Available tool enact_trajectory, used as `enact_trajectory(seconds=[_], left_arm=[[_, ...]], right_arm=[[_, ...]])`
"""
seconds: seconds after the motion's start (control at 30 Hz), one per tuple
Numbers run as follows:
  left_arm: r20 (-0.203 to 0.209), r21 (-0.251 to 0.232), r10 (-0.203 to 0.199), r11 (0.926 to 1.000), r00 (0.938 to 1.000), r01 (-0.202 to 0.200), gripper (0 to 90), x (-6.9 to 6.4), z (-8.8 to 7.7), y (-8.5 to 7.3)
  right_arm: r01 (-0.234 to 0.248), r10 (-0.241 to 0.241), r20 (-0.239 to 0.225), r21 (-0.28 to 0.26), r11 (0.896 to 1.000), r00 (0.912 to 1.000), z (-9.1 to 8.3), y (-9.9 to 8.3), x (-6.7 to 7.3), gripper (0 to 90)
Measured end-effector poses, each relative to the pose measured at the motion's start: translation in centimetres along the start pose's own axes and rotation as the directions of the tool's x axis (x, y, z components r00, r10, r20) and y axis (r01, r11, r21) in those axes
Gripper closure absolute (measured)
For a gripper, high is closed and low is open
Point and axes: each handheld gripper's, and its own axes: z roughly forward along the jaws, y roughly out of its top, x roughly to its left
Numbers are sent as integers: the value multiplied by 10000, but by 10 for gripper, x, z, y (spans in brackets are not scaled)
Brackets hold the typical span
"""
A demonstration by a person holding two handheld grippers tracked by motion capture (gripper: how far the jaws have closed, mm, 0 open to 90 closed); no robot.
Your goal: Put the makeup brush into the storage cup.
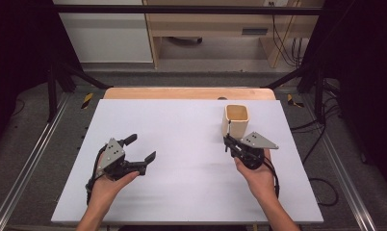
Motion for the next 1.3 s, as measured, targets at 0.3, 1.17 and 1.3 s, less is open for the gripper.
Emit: enact_trajectory(seconds=[0.3,1.17,1.3], left_arm=[[-158,-140,-329,9994,9993,326,36,9,-6,-14],[-530,-597,-421,9975,9977,389,28,25,-19,-40],[-591,-781,-315,9966,9978,268,27,26,-22,-41]], right_arm=[[-78,60,393,458,9989,9992,2,6,-14,837],[443,-484,968,445,9980,9941,-6,42,-36,837],[357,-378,1077,210,9991,9935,-10,47,-41,837]])
